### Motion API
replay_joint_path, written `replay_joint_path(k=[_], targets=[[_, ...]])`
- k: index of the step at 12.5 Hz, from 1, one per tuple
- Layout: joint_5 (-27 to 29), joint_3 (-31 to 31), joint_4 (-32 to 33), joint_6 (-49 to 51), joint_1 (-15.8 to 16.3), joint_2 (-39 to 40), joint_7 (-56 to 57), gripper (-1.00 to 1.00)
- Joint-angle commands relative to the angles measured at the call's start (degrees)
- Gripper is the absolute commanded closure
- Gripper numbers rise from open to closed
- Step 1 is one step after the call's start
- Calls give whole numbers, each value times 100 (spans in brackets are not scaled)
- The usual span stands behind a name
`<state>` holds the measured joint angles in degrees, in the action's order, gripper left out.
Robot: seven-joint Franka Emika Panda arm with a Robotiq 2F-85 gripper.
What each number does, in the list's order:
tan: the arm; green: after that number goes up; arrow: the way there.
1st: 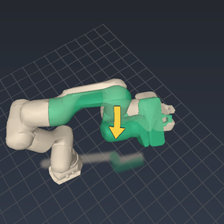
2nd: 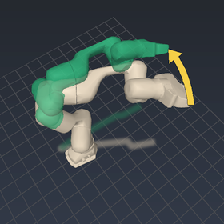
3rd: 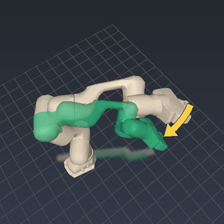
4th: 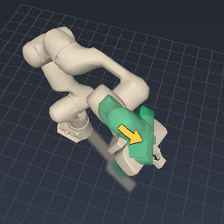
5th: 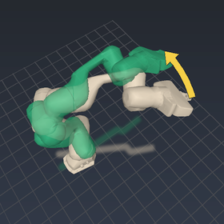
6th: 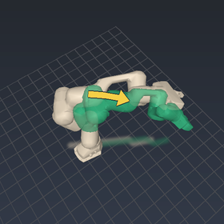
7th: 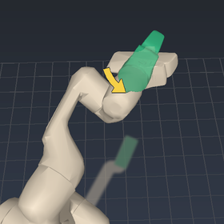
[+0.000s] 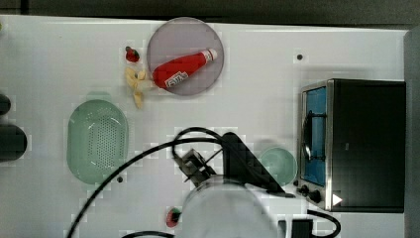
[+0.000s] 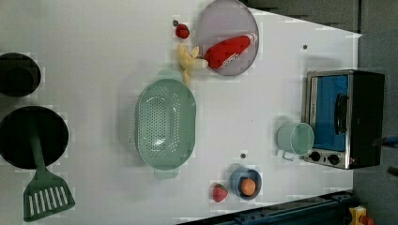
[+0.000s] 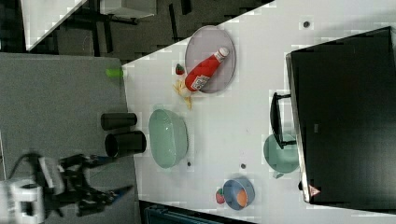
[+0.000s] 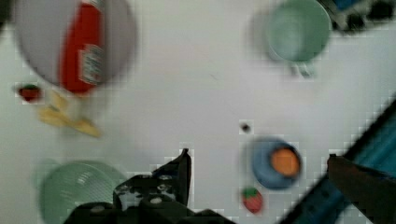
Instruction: Drag strainer left to right.
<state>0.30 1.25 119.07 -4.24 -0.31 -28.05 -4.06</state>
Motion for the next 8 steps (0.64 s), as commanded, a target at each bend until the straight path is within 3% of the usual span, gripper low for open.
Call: replay_joint_path(k=[1,4,8], targets=[[103,818,-134,-289,205,651,-216,-100],[104,1714,-85,-745,225,1221,-1225,-100],[97,2785,-21,-1662,234,2343,-3823,-100]])
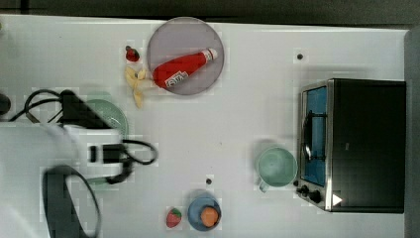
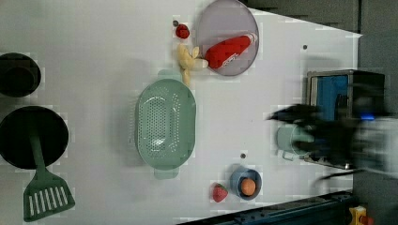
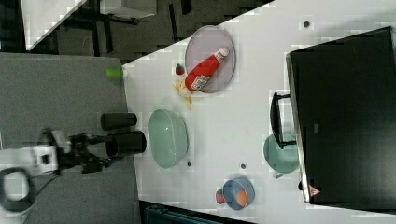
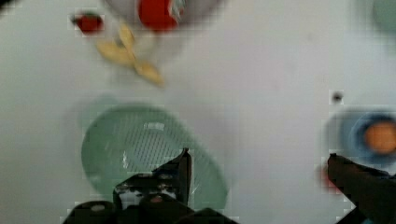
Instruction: Drag strainer left to right.
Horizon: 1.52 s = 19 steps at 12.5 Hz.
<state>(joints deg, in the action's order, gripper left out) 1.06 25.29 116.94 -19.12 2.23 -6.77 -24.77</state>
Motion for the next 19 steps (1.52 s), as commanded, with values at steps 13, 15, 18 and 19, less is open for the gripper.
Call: replay_joint_path(k=[13,15,18,19], targets=[[-652,575,853,-3867,71,3254,-5328,-100],[-765,372,858,-4009,174,3459,-5328,-100],[-1017,-64,866,-4233,386,3583,-5354,-100],[-1017,-150,882,-4236,432,3593,-5351,-100]])
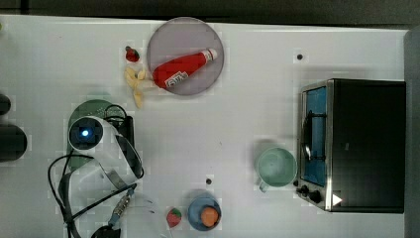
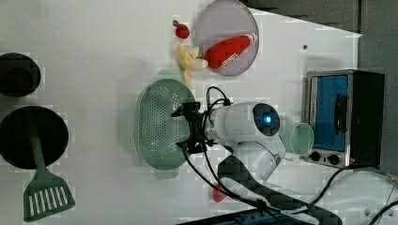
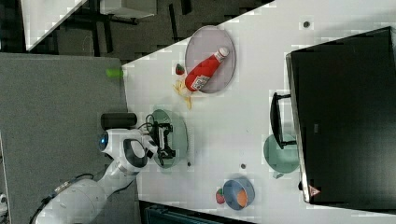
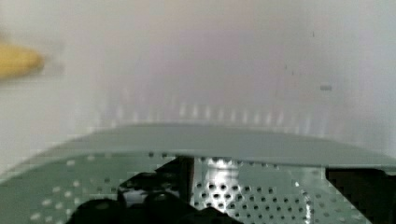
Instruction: Drag strainer left to right.
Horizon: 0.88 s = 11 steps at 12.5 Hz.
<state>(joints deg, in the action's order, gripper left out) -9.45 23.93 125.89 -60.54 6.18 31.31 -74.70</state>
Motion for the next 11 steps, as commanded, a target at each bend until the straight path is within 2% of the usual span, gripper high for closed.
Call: replay_joint_path(k=[1,7,11], targets=[[35,-70,0,-88,54,-215,-363,-100],[32,-439,321,-121,-15,-412,-327,-100],[25,-838,682,-121,-91,-731,123,-100]])
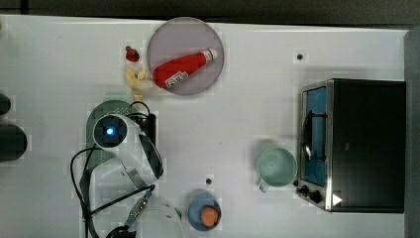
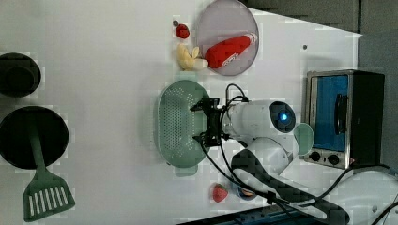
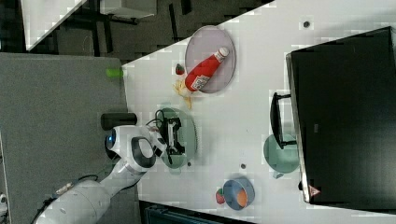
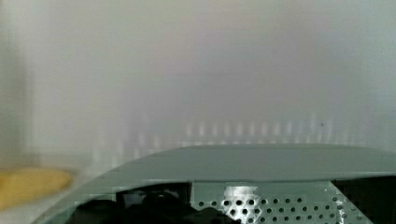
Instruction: Drag strainer left to right.
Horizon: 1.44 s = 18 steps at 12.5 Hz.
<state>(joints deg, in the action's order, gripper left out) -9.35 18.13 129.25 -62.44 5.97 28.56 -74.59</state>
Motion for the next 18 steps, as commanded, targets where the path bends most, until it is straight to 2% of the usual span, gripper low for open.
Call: replay_joint_path(k=[1,18], targets=[[12,-359,422,64,-89,-517,152,-100],[7,-2471,767,-79,-218,-772,2291,-100]])
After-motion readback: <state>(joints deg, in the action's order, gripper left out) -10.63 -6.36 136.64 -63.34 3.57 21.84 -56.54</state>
